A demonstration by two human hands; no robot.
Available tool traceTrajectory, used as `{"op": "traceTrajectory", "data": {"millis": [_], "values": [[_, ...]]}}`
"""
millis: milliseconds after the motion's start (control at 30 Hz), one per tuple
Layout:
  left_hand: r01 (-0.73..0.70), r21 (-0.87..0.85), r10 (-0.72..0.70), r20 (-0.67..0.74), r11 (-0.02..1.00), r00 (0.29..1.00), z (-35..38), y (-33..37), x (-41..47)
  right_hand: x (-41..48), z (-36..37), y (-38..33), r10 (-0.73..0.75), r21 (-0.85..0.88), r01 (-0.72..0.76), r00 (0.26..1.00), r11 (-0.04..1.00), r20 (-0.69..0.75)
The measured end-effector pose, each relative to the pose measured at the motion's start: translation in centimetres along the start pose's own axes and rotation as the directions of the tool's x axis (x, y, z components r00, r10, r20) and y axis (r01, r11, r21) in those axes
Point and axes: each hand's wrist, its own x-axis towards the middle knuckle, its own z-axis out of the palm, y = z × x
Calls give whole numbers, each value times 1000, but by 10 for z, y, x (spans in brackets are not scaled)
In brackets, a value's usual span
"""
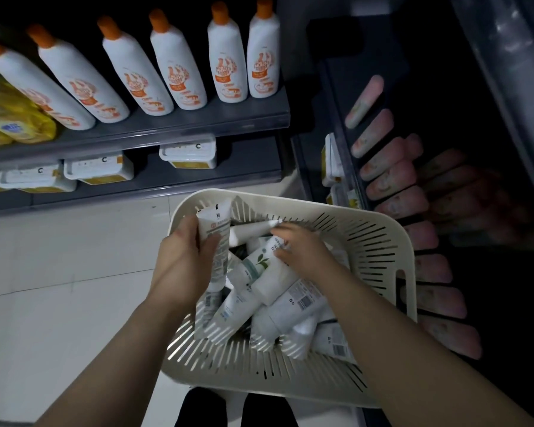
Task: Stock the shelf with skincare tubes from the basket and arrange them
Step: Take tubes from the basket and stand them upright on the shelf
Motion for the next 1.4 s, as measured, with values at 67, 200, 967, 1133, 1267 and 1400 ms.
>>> {"op": "traceTrajectory", "data": {"millis": [67,200,967,1133,1267,1400], "values": [[-23,-30,23,-1,999,1000,-3,3,0,6,1,0,11,-94,-9,1000,996,21],[-34,-52,34,1,998,999,-9,2,-1,10,2,-4,46,-319,-16,995,948,88],[-243,-226,207,-172,943,963,-89,102,-29,-125,-122,-86,124,5,-129,945,992,-303],[-423,-319,401,-137,848,906,-121,143,-58,-197,-160,-124,255,171,-197,851,965,-459],[-611,-282,599,-137,740,789,-147,184,-105,-273,-183,-154,292,219,-201,770,955,-567],[-651,-419,716,-2,634,698,-161,218,-154,-356,-202,-178,290,195,-215,665,957,-689]]}}
